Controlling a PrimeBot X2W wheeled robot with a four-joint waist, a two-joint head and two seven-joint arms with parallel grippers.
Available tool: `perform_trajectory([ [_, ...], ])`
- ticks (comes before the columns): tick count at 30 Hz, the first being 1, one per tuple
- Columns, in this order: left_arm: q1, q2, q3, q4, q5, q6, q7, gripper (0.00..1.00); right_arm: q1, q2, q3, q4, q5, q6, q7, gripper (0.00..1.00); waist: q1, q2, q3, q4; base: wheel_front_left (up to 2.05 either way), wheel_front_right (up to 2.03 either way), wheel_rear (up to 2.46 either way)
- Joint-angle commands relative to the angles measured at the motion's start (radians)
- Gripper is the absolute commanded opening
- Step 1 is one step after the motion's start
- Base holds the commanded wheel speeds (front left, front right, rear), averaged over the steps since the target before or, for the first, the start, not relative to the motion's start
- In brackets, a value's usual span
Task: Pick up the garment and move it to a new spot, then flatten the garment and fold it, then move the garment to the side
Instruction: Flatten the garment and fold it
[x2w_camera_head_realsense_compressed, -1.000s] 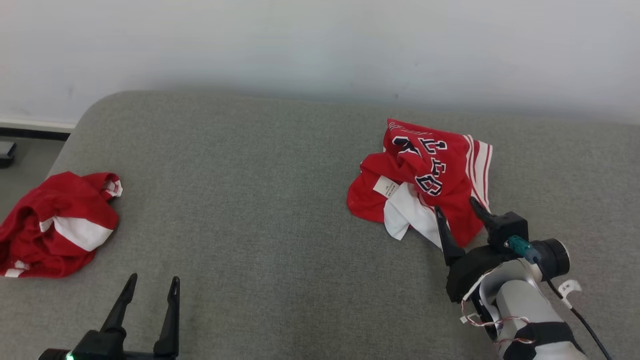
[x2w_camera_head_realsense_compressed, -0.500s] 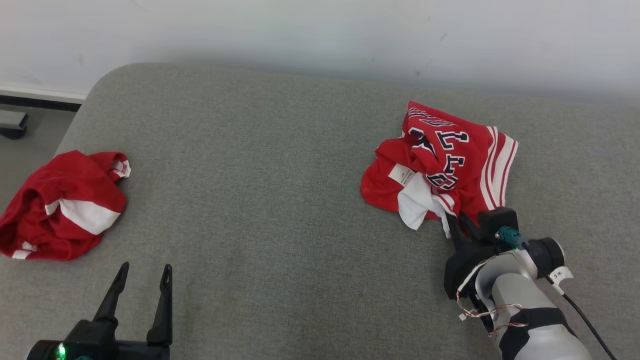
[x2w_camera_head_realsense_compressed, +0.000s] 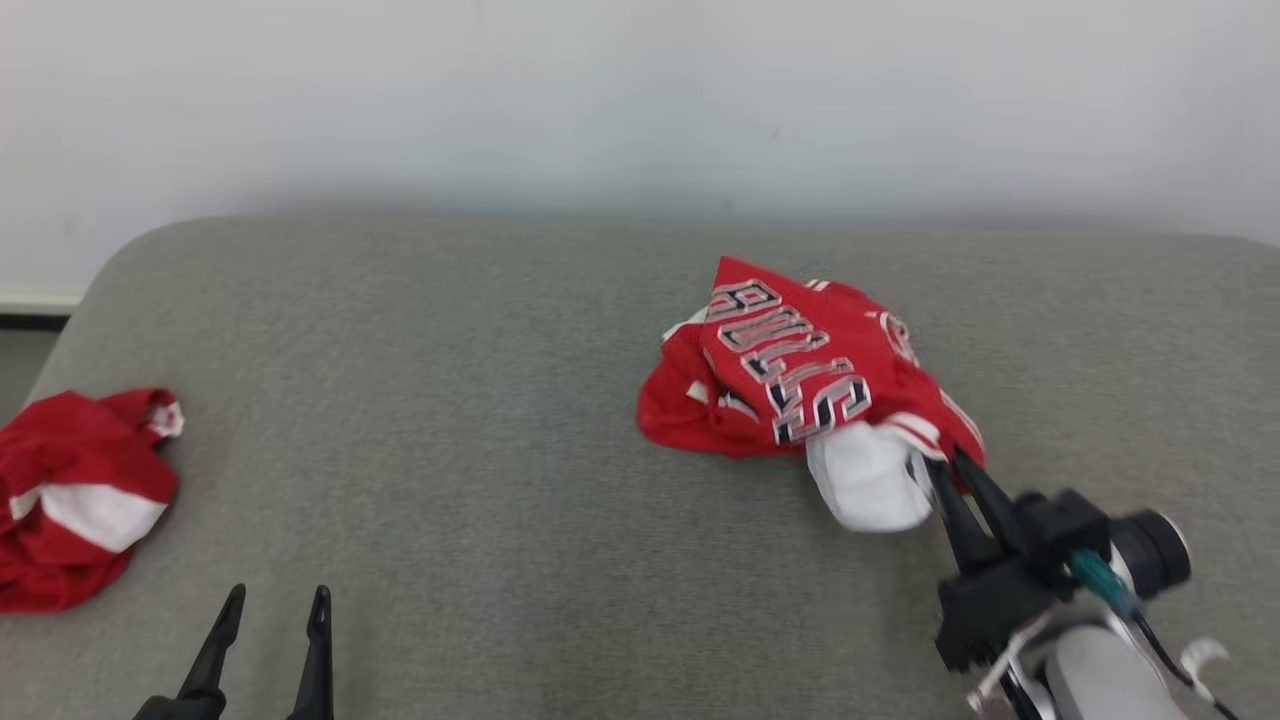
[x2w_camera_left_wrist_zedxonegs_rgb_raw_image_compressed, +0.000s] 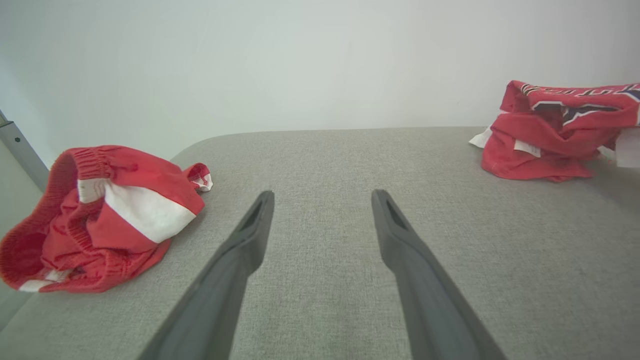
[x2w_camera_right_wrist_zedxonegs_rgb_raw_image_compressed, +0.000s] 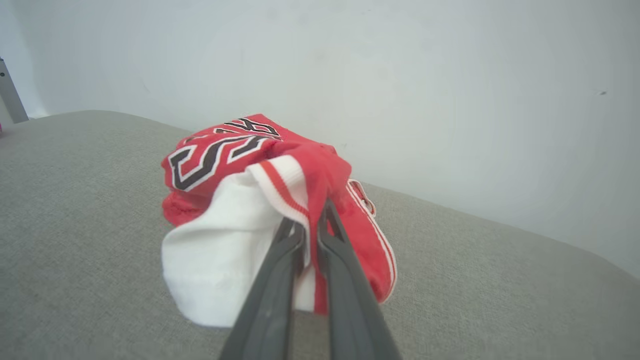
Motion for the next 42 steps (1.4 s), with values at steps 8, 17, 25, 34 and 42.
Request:
perform_trajectory([
  [8, 0.004, -0.01, -0.01, -0.018, 0.01, 0.0, -0.003, 1.0, 0.36, -0.054, -0.13, -0.275, 0.051, -0.002, 0.042, 0.0, 0.0001, 0.0, -0.017, -0.089, 0.0, 0.0, 0.0],
  [17, 0.006, -0.002, -0.017, -0.005, 0.001, -0.001, -0.003, 1.0, 0.501, -0.027, -0.179, -0.373, 0.106, -0.002, 0.079, 1.0, 0.0001, 0.0, -0.016, -0.094, 0.0, 0.0, 0.0],
  [25, 0.015, -0.006, -0.014, -0.012, 0.007, -0.001, -0.003, 1.0, 0.49, -0.034, -0.174, -0.479, 0.123, -0.002, 0.089, 1.0, 0.0001, 0.0, -0.031, -0.076, 0.0, 0.0, 0.0],
  [34, 0.004, -0.013, -0.018, -0.018, 0.01, -0.001, -0.003, 1.0, 0.297, -0.087, -0.13, -0.349, 0.114, -0.002, 0.165, 1.0, 0.0001, 0.0, -0.006, -0.055, 0.0, 0.0, 0.0],
  [42, -0.037, -0.015, -0.044, -0.018, 0.008, -0.001, -0.003, 1.0, -0.008, -0.11, -0.068, -0.077, 0.117, -0.002, 0.181, 1.0, 0.0001, 0.0, 0.05, -0.008, 0.0, 0.0, 0.0],
])
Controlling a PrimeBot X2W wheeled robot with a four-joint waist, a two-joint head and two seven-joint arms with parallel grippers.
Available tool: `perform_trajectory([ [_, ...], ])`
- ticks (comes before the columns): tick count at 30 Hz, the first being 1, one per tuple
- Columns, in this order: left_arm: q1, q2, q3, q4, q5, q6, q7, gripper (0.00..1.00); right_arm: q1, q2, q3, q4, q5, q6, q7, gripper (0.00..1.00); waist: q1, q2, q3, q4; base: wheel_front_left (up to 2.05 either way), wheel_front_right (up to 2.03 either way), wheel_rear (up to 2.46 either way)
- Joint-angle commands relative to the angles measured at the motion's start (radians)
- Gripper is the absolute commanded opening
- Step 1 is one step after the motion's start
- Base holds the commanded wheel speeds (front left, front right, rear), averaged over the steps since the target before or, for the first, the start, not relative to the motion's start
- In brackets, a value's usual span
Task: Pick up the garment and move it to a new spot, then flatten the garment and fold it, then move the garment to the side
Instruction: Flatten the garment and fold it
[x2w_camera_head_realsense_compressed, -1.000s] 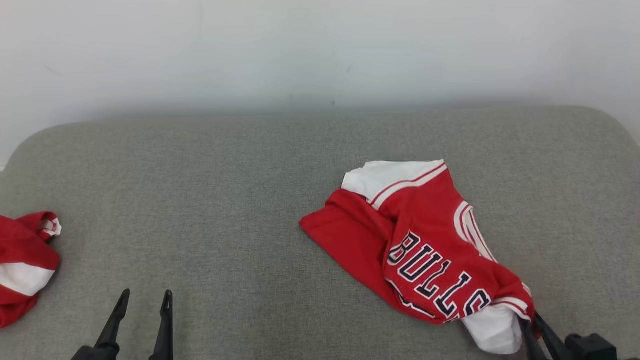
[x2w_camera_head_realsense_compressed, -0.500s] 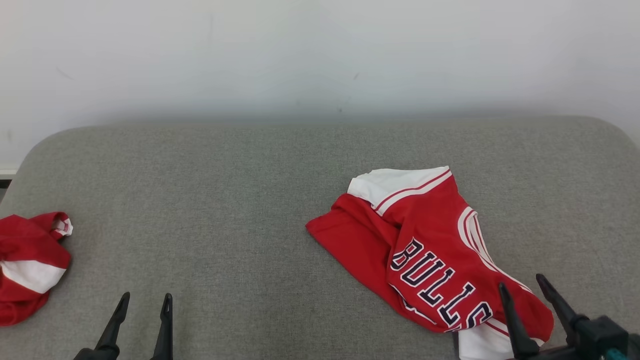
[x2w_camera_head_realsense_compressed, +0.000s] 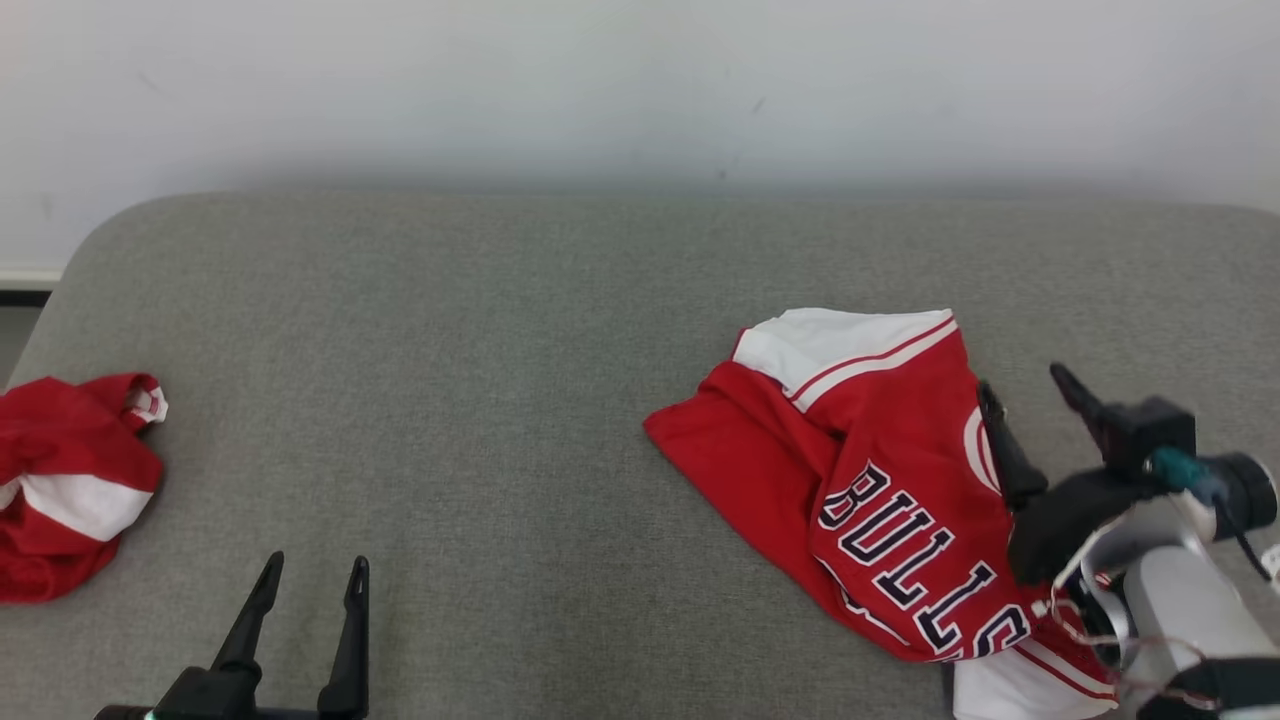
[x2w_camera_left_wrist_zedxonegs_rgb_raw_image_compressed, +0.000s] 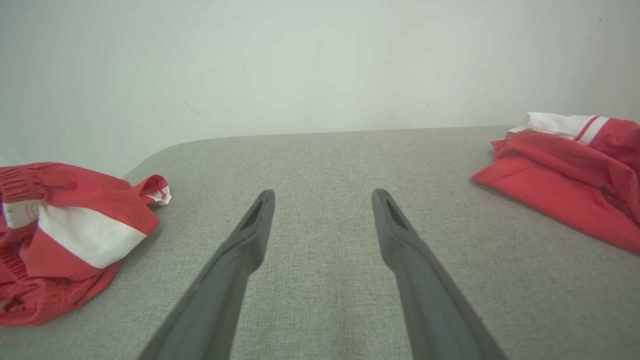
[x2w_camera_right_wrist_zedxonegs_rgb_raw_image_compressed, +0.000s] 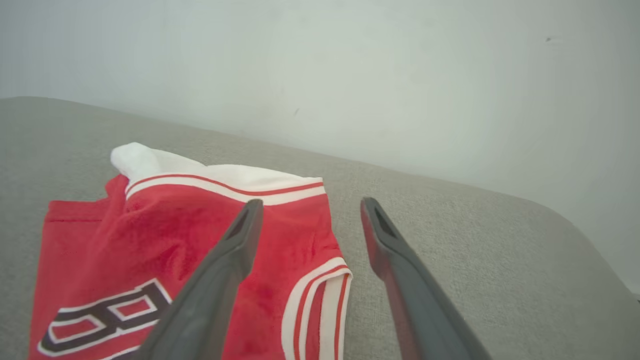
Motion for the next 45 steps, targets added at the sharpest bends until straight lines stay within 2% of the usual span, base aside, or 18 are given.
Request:
perform_trajectory([
  [1, -0.015, -0.004, -0.005, -0.002, 0.004, -0.001, -0.003, 1.0, -0.036, -0.001, 0.006, 0.032, 0.002, -0.002, -0.001, 1.0, -0.0001, -0.0001, 0.029, 0.028, 0.0, 0.0, 0.0],
  [10, -0.066, -0.013, -0.03, 0.009, -0.006, 0.0, -0.003, 1.0, -0.278, -0.029, 0.052, 0.387, -0.017, -0.002, 0.006, 1.0, -0.0001, -0.0001, 0.1, 0.094, 0.0, 0.0, 0.0],
  [15, -0.085, -0.015, -0.033, 0.01, -0.009, 0.0, -0.003, 1.0, -0.351, -0.043, 0.048, 0.555, -0.035, -0.002, 0.013, 1.0, -0.0001, -0.0001, 0.13, 0.113, 0.0, 0.0, 0.0],
  [19, -0.095, -0.012, -0.029, 0.015, -0.012, 0.0, -0.003, 1.0, -0.373, -0.03, 0.049, 0.67, -0.042, -0.002, 0.046, 1.0, -0.0001, -0.0001, 0.14, 0.116, 0.0, 0.0, 0.0],
  [20, -0.097, -0.012, -0.027, 0.017, -0.012, 0.0, -0.003, 1.0, -0.372, -0.021, 0.053, 0.688, -0.036, -0.002, 0.044, 0.45, -0.0001, -0.0001, 0.14, 0.115, 0.0, 0.0, 0.0],
  [21, -0.098, -0.013, -0.023, 0.018, -0.011, 0.0, -0.003, 1.0, -0.376, -0.012, 0.059, 0.697, -0.029, -0.002, 0.033, 0.0, -0.0001, -0.0001, 0.138, 0.111, 0.0, 0.0, 0.0],
  [28, -0.096, -0.023, -0.023, 0.028, -0.009, 0.0, -0.003, 1.0, -0.457, 0.006, 0.135, 0.66, -0.012, -0.002, -0.107, 0.0, -0.0001, -0.0001, 0.108, 0.088, 0.0, 0.0, 0.0],
  [34, -0.095, -0.024, -0.033, 0.029, -0.011, 0.0, -0.003, 1.0, -0.525, -0.008, 0.168, 0.599, 0.012, -0.002, -0.171, 0.0, -0.0001, -0.0001, 0.09, 0.092, 0.0, 0.0, 0.0],
  [40, -0.093, -0.032, -0.042, 0.019, -0.012, 0.0, -0.003, 1.0, -0.579, -0.065, 0.046, 0.581, -0.011, -0.002, -0.186, 0.0, -0.0001, -0.0001, 0.099, 0.124, 0.0, 0.0, 0.0],
  [43, -0.094, -0.037, -0.047, 0.02, -0.012, 0.0, -0.003, 1.0, -0.557, -0.078, -0.035, 0.669, -0.057, -0.002, -0.164, 0.0, -0.0001, -0.0001, 0.099, 0.14, 0.0, 0.0, 0.0],
  [45, -0.095, -0.042, -0.052, 0.024, -0.012, 0.0, -0.003, 1.0, -0.568, -0.068, -0.055, 0.688, -0.087, -0.002, -0.172, 1.0, -0.0001, -0.0001, 0.099, 0.146, 0.0, 0.0, 0.0],
])
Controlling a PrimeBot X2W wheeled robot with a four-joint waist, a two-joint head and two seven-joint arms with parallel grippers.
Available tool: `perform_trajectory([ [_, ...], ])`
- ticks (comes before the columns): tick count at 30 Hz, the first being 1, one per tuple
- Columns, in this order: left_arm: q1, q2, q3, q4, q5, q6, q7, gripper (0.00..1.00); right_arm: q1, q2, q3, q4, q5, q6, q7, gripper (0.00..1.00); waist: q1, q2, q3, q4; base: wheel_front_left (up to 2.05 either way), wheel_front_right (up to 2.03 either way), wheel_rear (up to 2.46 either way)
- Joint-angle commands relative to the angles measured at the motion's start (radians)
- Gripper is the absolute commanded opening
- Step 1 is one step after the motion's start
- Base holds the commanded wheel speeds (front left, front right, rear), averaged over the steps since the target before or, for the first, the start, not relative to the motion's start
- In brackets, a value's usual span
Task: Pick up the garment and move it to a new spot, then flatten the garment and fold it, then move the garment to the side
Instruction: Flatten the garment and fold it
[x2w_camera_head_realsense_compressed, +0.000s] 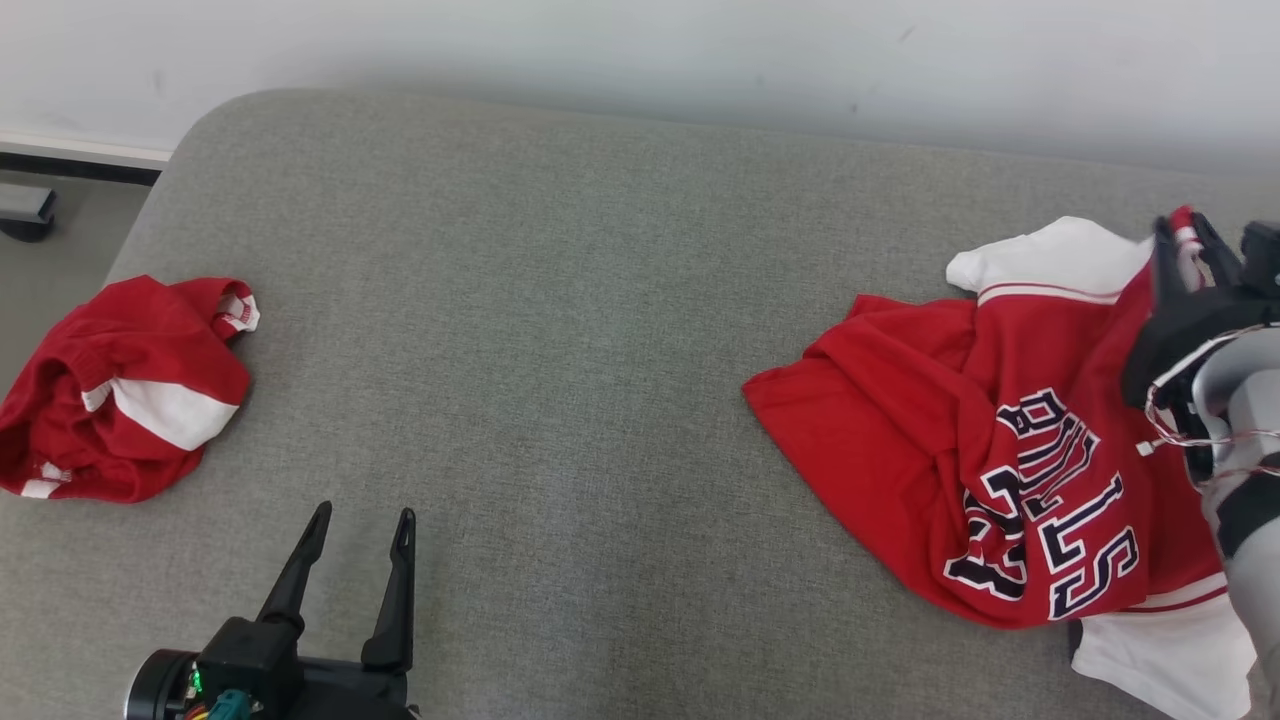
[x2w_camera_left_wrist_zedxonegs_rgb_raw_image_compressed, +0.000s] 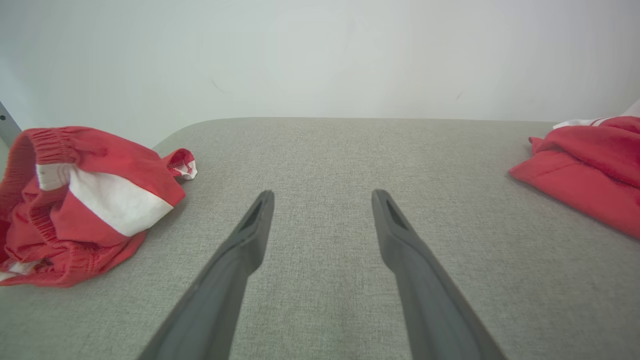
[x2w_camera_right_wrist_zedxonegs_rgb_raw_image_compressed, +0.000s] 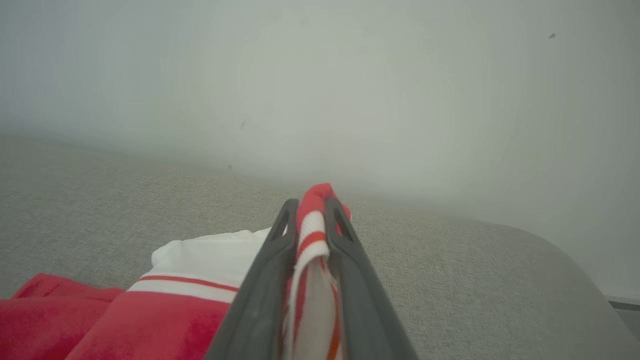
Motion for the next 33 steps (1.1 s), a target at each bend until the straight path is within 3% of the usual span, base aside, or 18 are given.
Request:
perform_trajectory([
  [1, -0.005, -0.005, -0.001, 0.004, -0.003, 0.002, -0.003, 1.0, -0.004, 0.005, -0.005, -0.001, -0.04, -0.002, -0.011, 1.0, -0.0001, -0.0001, -0.001, 0.008, 0.0, 0.0, 0.0],
  [6, 0.014, 0.007, 0.006, 0.014, -0.003, 0.002, -0.003, 1.0, 0.022, 0.028, -0.069, -0.038, -0.09, -0.002, -0.02, 1.0, -0.0001, -0.0001, -0.035, -0.018, 0.0, 0.0, 0.0],
  [11, 0.042, 0.022, 0.021, 0.01, 0.001, 0.002, -0.003, 1.0, 0.133, 0.094, -0.101, -0.296, -0.086, -0.002, -0.02, 1.0, -0.0001, -0.0001, -0.085, -0.074, 0.0, 0.0, 0.0],
  [21, 0.076, 0.025, 0.052, -0.005, 0.013, 0.002, -0.003, 1.0, 0.422, 0.153, -0.029, -0.72, 0.024, -0.002, -0.019, 1.0, -0.0001, -0.0001, -0.116, -0.159, 0.0, 0.0, 0.0],
  [33, 0.092, 0.024, 0.087, -0.024, 0.053, 0.009, -0.003, 1.0, 0.791, 0.251, -0.08, -1.001, 0.038, -0.002, -0.019, 1.0, -0.0001, -0.0001, -0.126, -0.169, 0.0, 0.0, 0.0],
])
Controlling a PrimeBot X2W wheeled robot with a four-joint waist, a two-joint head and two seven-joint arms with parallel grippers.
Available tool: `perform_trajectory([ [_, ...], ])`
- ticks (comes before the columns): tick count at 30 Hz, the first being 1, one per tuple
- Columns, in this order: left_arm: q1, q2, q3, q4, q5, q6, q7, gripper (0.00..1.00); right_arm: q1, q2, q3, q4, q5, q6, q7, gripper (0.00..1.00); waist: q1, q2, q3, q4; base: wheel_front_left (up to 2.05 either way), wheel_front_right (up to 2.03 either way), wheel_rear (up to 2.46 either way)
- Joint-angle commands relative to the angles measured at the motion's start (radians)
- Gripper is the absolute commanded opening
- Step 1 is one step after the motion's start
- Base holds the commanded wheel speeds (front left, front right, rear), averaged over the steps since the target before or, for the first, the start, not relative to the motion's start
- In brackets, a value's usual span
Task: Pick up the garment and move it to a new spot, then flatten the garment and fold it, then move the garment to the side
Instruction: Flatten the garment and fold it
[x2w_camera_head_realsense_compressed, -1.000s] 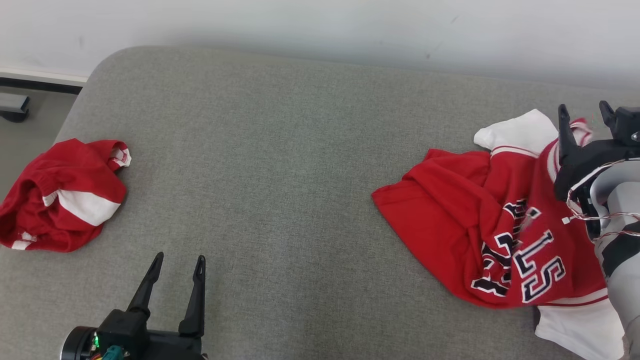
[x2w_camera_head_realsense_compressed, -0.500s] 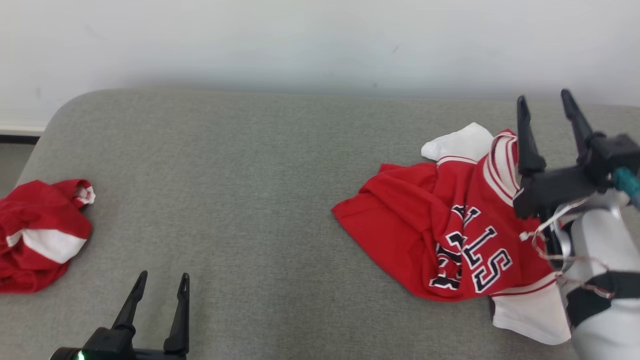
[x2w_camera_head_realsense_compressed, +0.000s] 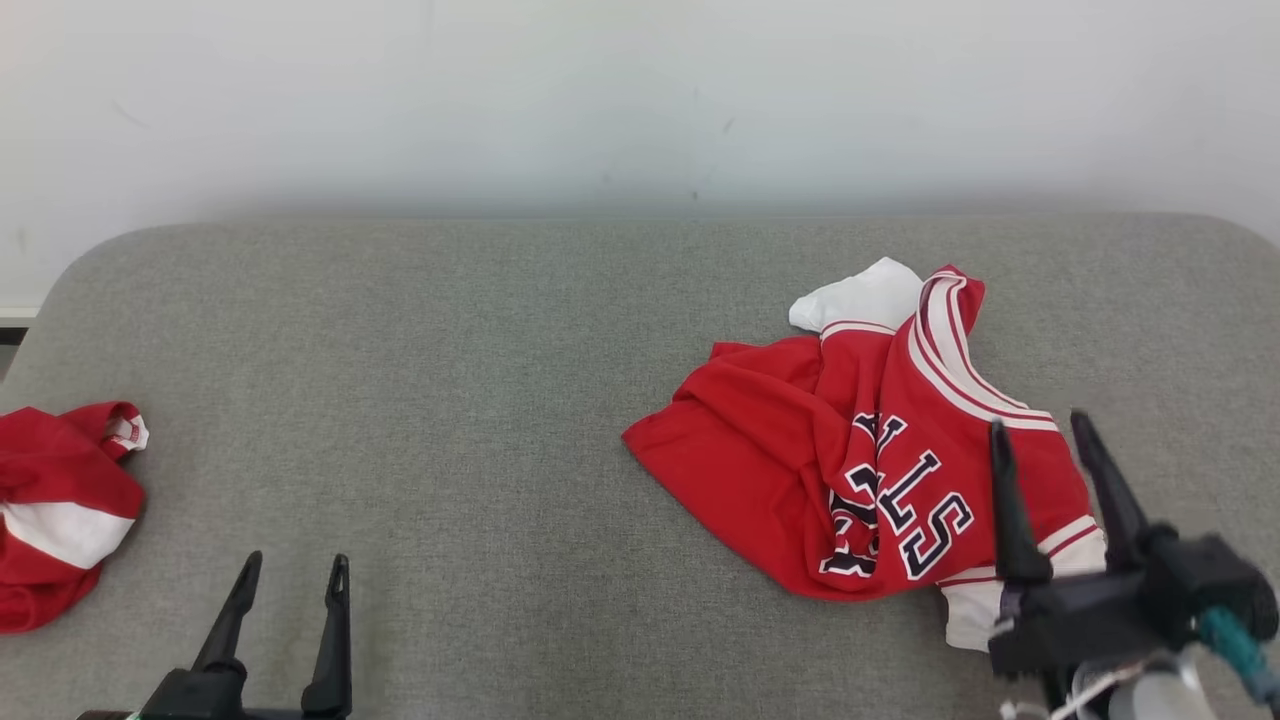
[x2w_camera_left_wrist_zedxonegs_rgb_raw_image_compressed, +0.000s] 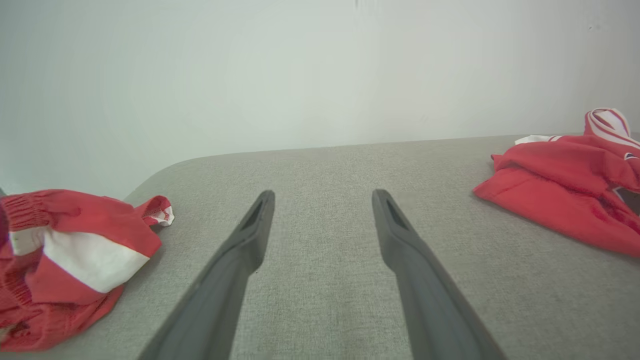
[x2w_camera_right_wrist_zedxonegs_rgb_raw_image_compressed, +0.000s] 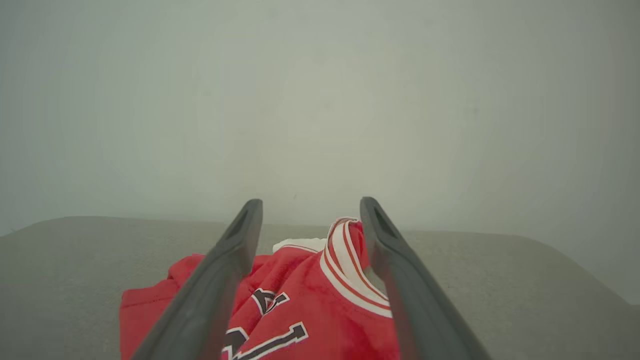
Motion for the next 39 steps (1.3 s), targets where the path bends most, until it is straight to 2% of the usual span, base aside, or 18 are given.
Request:
perform_trajectory([
  [1, 0.01, 0.0, 0.007, -0.008, 0.006, 0.002, -0.003, 1.0, 0.032, 0.02, -0.006, -0.012, -0.005, -0.002, 0.0, 1.0, 0.0001, 0.0001, 0.0, 0.002, 0.0, 0.0, 0.0],
  [8, 0.022, 0.0, 0.034, -0.019, 0.017, 0.004, -0.003, 1.0, 0.156, 0.096, -0.044, -0.035, -0.032, -0.002, 0.0, 1.0, 0.0001, 0.0001, 0.007, -0.003, 0.0, 0.0, 0.0],
  [12, -0.012, 0.024, 0.042, -0.022, 0.017, 0.0, -0.003, 1.0, 0.145, 0.113, -0.033, -0.043, -0.038, -0.002, 0.0, 1.0, 0.0001, 0.0001, 0.022, -0.031, 0.0, 0.0, 0.0],
  [17, -0.092, 0.065, 0.002, -0.026, 0.014, -0.006, -0.003, 1.0, 0.11, 0.122, -0.02, -0.046, -0.036, -0.002, 0.0, 1.0, 0.0001, 0.0001, 0.054, -0.083, 0.0, 0.0, 0.0],
  [22, -0.23, 0.089, -0.09, 0.023, -0.023, -0.006, -0.003, 1.0, 0.094, 0.13, -0.015, -0.042, -0.038, -0.002, 0.0, 1.0, 0.0001, 0.0001, 0.1, -0.136, 0.0, 0.0, 0.0],
  [29, -0.413, 0.107, -0.26, 0.177, -0.092, -0.007, -0.003, 1.0, 0.072, 0.136, -0.011, -0.041, -0.043, -0.002, 0.0, 1.0, 0.0001, 0.0001, 0.162, -0.209, 0.0, 0.0, 0.0],
  [34, -0.512, 0.125, -0.369, 0.316, -0.147, -0.006, -0.003, 1.0, 0.06, 0.139, -0.008, -0.039, -0.047, -0.002, 0.0, 1.0, 0.0001, 0.0001, 0.186, -0.252, 0.0, 0.0, 0.0],
  [39, -0.557, 0.136, -0.434, 0.418, -0.196, -0.006, -0.003, 1.0, 0.054, 0.14, -0.001, -0.033, -0.043, -0.002, 0.0, 1.0, 0.0001, 0.0001, 0.193, -0.277, 0.0, 0.0, 0.0],
])
